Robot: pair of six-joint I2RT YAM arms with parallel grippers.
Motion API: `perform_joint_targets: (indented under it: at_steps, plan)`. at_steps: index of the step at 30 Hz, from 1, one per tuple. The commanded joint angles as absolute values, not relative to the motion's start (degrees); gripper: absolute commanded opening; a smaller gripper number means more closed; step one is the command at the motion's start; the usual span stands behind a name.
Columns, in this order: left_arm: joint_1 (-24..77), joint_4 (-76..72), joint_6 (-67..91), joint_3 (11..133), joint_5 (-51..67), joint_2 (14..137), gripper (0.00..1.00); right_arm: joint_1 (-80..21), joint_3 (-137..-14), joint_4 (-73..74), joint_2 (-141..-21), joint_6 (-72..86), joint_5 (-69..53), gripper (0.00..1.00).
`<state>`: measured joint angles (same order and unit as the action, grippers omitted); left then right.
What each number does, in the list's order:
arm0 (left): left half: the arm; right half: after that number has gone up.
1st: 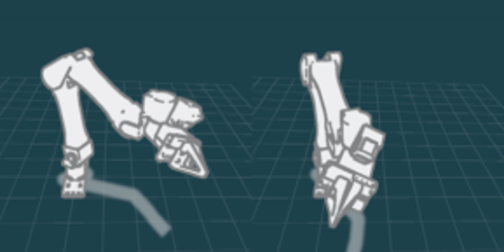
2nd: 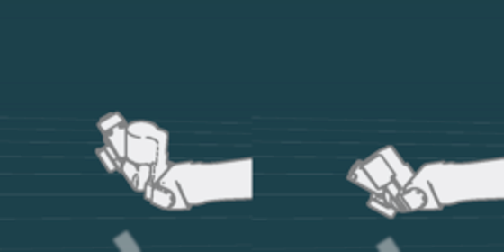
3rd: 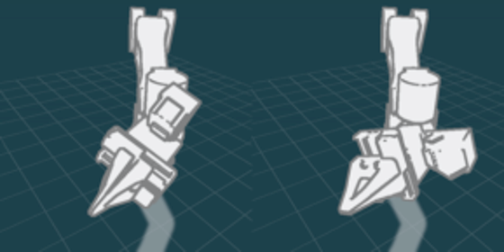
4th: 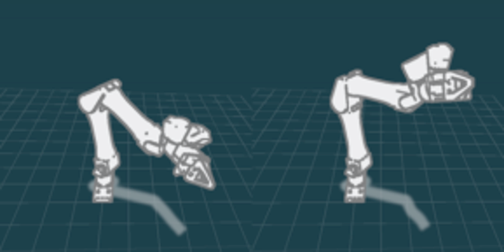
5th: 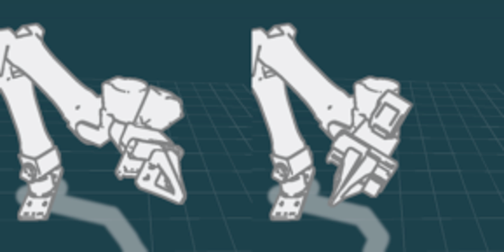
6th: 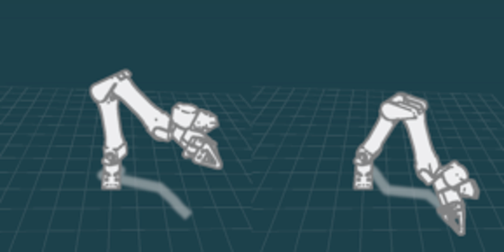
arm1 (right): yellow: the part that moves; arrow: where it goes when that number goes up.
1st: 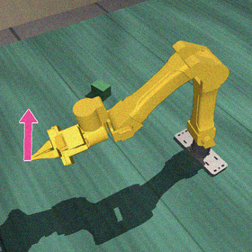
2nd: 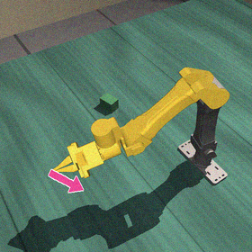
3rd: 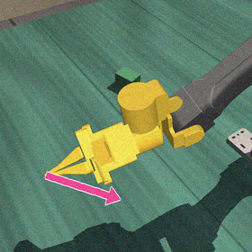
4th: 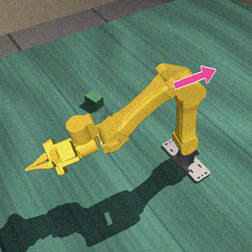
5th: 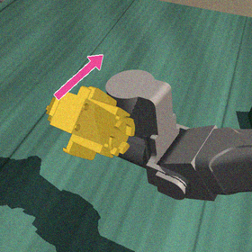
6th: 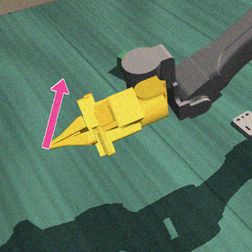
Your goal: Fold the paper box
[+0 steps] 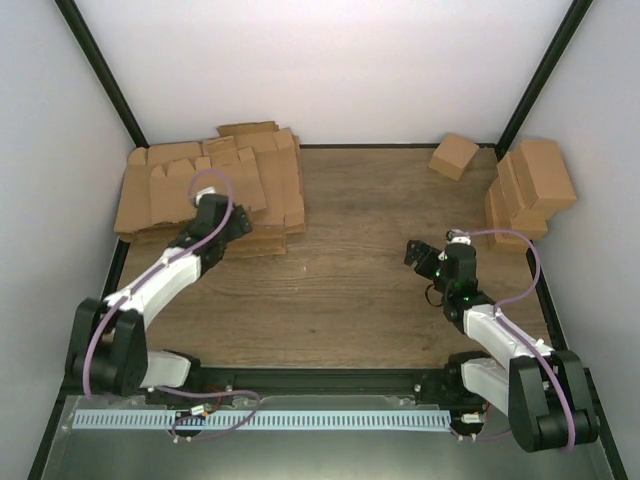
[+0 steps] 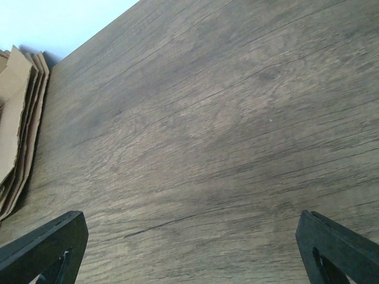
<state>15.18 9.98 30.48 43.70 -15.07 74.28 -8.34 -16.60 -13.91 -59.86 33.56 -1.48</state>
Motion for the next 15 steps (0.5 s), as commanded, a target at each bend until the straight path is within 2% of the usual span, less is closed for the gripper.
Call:
perform_joint_targets:
  at_steps: [1, 5, 12, 15]
  plan:
    - [20.09, 19.66, 25.55, 55.05, -27.27, 84.67, 1.00, -8.51, -17.71, -12.91, -58.79, 34.75, -4.16, 1.00]
    - [20.85, 22.55, 23.69, 63.34, -27.62, 93.77, 0.99, -8.65, -17.62, -12.80, -59.25, 34.88, -5.50, 1.00]
    - [21.33, 33.12, 21.08, 82.58, -30.99, 111.48, 0.83, -8.70, -17.93, -11.83, -58.73, 34.78, -6.50, 1.00]
    - [21.36, 37.04, 19.21, 89.32, -30.85, 116.55, 0.81, -8.70, -18.02, -11.80, -58.62, 34.80, -6.64, 1.00]
